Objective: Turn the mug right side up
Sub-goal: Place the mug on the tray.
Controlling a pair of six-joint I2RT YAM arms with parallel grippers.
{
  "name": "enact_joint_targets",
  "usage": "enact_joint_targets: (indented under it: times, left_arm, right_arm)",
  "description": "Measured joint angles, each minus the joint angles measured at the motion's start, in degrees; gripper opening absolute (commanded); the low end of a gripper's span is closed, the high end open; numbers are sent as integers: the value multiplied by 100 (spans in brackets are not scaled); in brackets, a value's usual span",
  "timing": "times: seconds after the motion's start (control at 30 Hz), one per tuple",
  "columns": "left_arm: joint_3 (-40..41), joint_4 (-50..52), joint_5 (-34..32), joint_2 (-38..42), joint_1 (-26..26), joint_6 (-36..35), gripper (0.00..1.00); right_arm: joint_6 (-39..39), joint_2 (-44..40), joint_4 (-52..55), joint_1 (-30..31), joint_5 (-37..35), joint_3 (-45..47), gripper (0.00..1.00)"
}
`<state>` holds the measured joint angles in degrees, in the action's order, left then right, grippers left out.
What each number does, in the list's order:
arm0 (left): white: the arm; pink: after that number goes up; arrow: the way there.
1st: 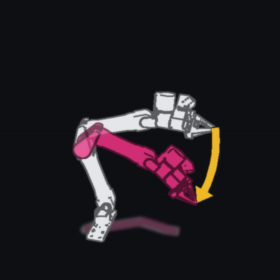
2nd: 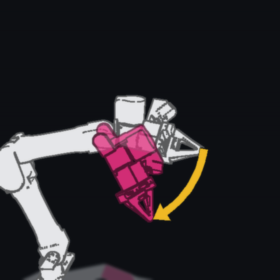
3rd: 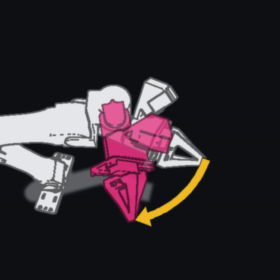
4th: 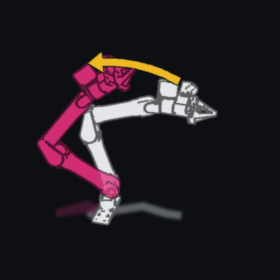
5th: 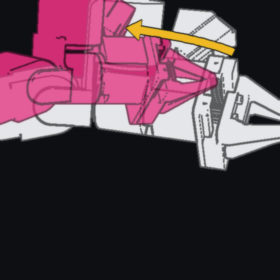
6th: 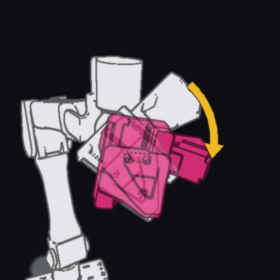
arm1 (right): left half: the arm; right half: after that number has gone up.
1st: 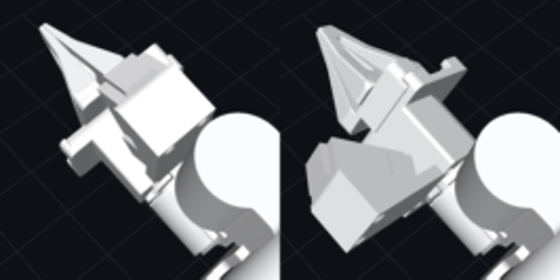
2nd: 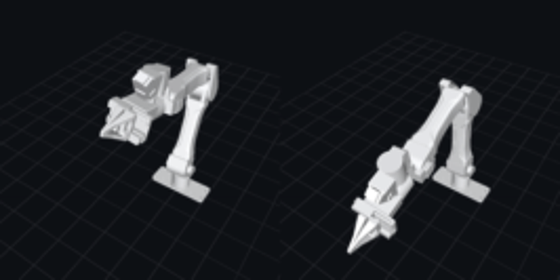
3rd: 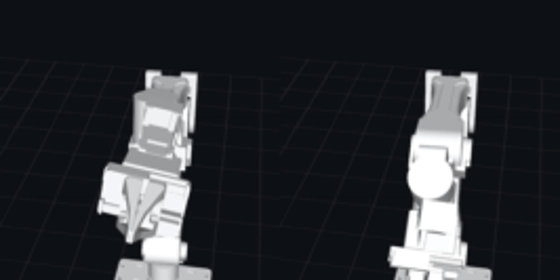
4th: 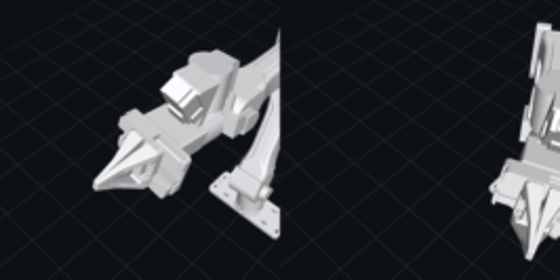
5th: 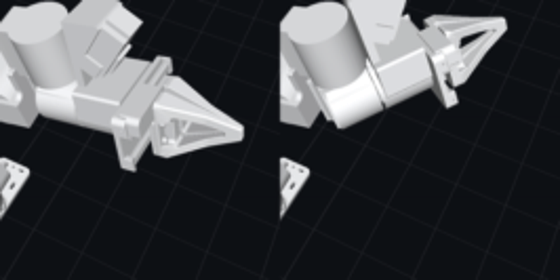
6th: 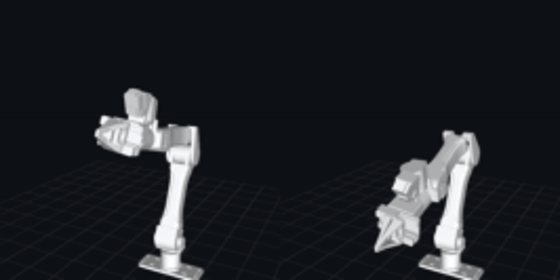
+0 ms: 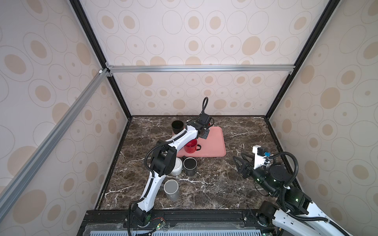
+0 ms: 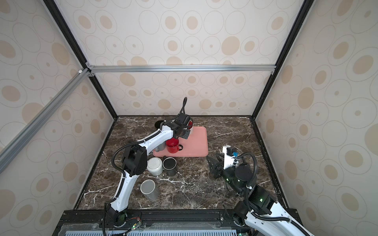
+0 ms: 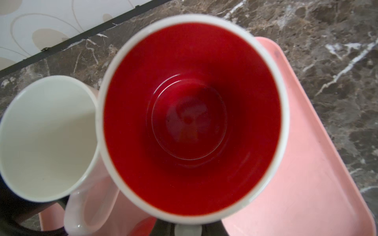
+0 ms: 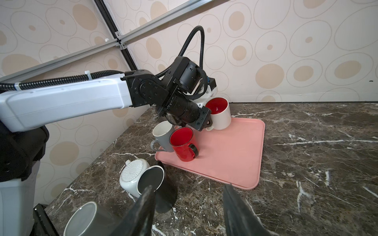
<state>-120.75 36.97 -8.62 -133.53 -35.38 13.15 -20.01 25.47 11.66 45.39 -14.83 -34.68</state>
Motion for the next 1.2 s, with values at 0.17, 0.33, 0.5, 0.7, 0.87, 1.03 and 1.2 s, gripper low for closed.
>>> enact_joint_targets:
  times: [0.17,0.33,0.5,0.7,0.87,1.03,1.2]
  left_arm:
    - [-293,170,-90,-251,59,11,0]
    - [-450,254,-79,-437,63,42,0]
    - [-822,332,-70,-708,61,68,0]
    - [-960,428,-83,-844,96,94,3]
    - [-966,501,-92,-848,129,122,11]
    - [-970,496,-72,-855,164,162,24]
    - [-1078,382,-70,-855,168,221,31]
  right_arm:
    - [35,0,44,0,-46,0,55]
    - [87,0,46,0,-66,0,55]
    - [107,0,66,0,-92,0,55]
    - [129,0,81,0,-175,9,55]
    - [136,0,83,0,-175,37,55]
    - [144,7,85,0,-175,37,55]
    - [142,24,85,0,-170,37,55]
